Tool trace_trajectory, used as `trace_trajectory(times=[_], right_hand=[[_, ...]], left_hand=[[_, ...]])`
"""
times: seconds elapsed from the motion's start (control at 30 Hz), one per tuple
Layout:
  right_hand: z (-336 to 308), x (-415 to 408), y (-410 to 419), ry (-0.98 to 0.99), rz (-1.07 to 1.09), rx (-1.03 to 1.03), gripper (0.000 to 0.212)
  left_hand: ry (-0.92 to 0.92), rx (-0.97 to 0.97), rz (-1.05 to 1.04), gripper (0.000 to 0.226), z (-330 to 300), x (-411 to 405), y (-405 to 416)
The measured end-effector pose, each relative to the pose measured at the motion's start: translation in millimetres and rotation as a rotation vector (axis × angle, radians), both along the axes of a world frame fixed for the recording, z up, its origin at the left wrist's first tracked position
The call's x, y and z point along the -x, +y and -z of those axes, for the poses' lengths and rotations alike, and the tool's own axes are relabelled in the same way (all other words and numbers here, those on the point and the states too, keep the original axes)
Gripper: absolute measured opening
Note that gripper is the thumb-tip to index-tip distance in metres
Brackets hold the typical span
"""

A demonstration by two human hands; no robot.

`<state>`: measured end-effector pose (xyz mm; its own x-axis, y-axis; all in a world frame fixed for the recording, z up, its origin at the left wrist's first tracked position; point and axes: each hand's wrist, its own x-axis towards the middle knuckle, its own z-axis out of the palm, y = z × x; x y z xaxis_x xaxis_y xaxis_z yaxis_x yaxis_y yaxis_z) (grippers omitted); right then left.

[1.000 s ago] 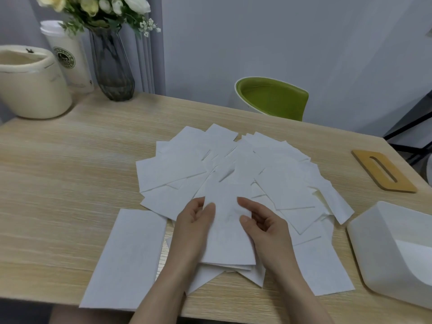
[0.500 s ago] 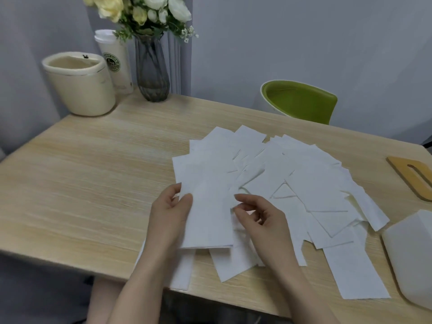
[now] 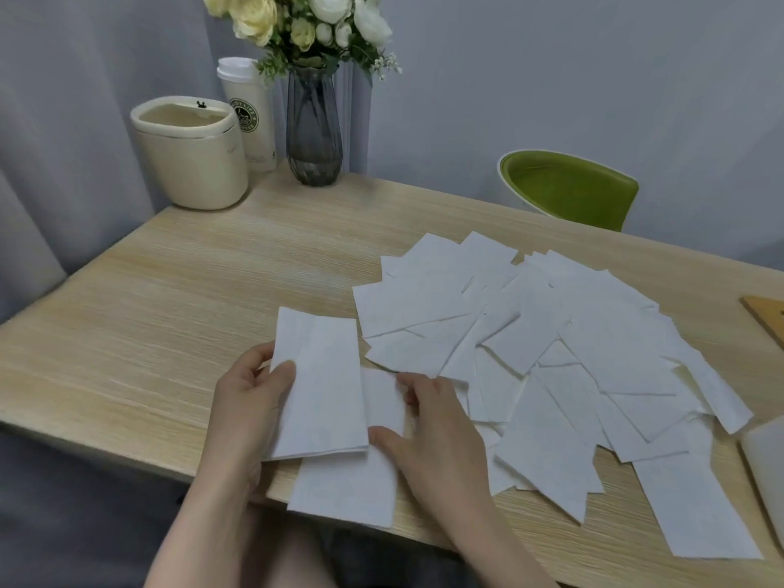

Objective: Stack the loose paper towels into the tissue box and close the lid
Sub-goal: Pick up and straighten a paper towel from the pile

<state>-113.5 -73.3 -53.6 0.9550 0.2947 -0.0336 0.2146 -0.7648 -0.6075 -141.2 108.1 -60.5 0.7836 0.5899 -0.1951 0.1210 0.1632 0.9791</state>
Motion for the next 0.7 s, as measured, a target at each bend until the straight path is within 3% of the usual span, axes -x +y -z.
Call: trace_trajectory(times=[0.37, 0.7], right_hand=[[1, -1, 8, 0.056, -0.003, -0.118, 0.030], [-40, -27, -34, -0.084, 0.122, -0.594, 0.020]], left_hand=[[0.017, 0.020, -0.032, 0.023, 3, 7, 8], [-0.020, 0.086, 0.001, 0.022, -3, 0, -7]])
